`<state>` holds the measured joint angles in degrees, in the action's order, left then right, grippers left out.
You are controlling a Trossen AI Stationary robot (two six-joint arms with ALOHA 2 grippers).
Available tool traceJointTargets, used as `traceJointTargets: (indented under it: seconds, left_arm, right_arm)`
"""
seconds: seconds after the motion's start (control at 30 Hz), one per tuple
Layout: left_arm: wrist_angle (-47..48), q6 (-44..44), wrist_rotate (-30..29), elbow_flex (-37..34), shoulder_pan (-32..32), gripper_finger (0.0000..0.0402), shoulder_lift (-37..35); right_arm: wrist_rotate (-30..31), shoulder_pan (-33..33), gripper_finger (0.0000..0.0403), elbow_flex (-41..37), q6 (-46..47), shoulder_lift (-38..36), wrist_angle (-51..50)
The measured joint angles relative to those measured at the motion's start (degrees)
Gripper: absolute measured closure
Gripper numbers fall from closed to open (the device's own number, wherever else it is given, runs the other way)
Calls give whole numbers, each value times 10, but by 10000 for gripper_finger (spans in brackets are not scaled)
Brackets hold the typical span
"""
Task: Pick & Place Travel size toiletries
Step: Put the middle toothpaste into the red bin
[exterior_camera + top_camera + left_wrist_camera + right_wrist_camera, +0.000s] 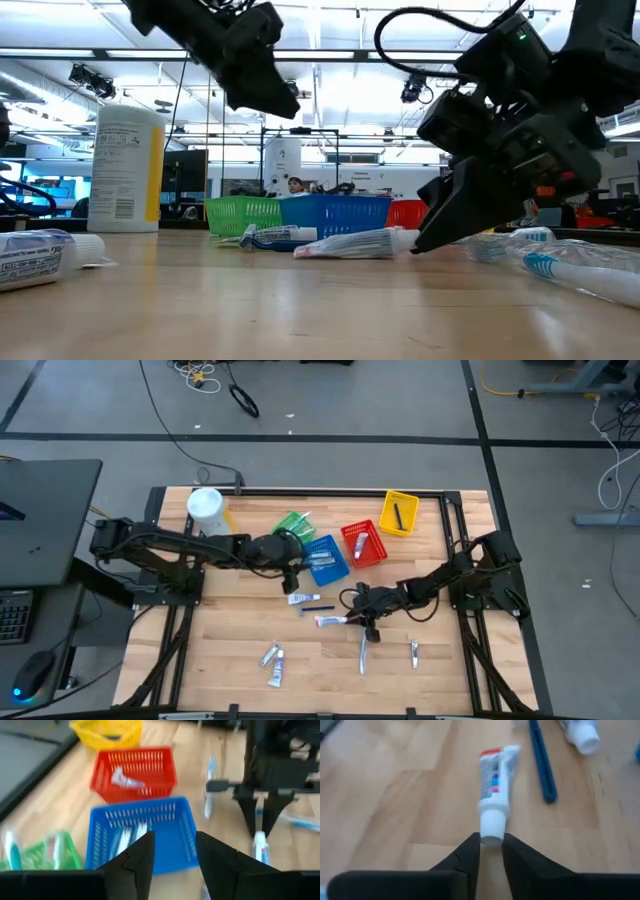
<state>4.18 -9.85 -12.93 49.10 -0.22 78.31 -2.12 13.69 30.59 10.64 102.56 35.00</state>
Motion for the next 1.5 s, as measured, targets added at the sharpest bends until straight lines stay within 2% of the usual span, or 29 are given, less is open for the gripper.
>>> traceJointTargets:
  seconds: [0.13, 0.33, 0.63, 0.8, 0.9, 1.1, 1.3, 1.43, 1.5]
  left_arm:
    - [52, -32, 1, 0, -16, 261, -5]
    - [94, -58, -21, 0, -41, 264, -5]
    - [94, -60, -44, 0, -64, 264, -5]
    - [95, -63, -48, 0, -65, 264, -5]
    - [96, -63, -67, 0, -65, 264, -5]
    - [97, -64, -79, 0, -65, 264, -4]
    - [107, -63, -79, 0, -65, 264, -4]
    - [109, -63, -86, 0, -65, 264, -4]
    - [109, -60, -92, 0, -65, 264, -4]
  right_arm:
    - [-13, 0, 331, 0, -5, 0, 6]
    - [7, 0, 332, 0, 16, 0, 18]
    - [15, 0, 333, 0, 7, -2, 30]
    - [16, -2, 333, 0, -9, -30, 17]
    - [40, -2, 333, 0, -13, -60, -14]
    - [135, -2, 333, 0, -26, -160, -154]
    - [335, -6, 333, 0, -25, -261, -279]
    - [448, -36, 333, 0, 49, -298, -367]
    - [470, -65, 333, 0, 106, -300, -402]
